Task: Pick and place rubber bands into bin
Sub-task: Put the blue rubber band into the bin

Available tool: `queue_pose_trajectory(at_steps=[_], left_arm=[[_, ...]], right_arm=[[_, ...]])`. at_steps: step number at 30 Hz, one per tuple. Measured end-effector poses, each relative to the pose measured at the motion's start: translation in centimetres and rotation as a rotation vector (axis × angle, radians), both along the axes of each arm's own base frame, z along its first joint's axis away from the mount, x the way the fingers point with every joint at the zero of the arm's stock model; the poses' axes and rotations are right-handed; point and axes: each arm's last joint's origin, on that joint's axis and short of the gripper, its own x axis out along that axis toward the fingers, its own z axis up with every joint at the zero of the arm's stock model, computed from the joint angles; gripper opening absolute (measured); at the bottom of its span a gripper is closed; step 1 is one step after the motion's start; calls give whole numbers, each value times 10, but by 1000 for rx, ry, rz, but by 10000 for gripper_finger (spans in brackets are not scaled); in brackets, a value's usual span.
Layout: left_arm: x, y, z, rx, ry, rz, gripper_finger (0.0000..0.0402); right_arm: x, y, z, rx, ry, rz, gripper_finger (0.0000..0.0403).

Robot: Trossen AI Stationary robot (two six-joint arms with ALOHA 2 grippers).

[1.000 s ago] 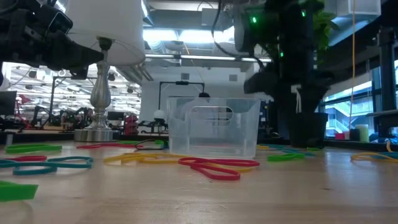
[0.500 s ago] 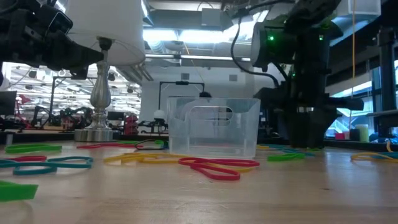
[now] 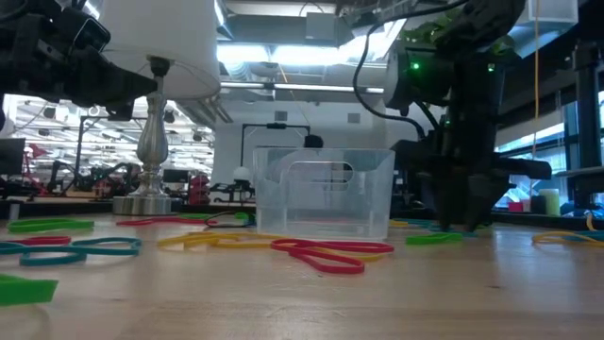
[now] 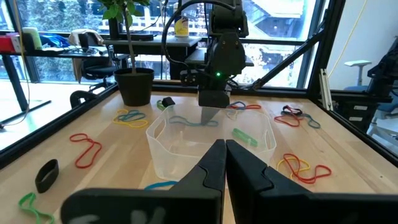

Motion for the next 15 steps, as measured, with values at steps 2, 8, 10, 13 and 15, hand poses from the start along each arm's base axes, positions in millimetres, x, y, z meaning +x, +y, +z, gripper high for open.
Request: queue_pose_trajectory(at_steps=[2,8,10,13,15], left_arm=[[0,0,0,0,0,0,6],[0,0,0,0,0,0,6],[0,0,0,0,1,0,6],[0,0,0,0,1,0,6],[0,0,0,0,1,0,6]], right_arm=[[-1,2,0,-8,7,10,115],[-2,10,-1,-18,16,37,21],[-2,12,0,-17,12,46,8],[-1,15,4,-8,9,53,10],[-1,19,11,41,11,62,5]])
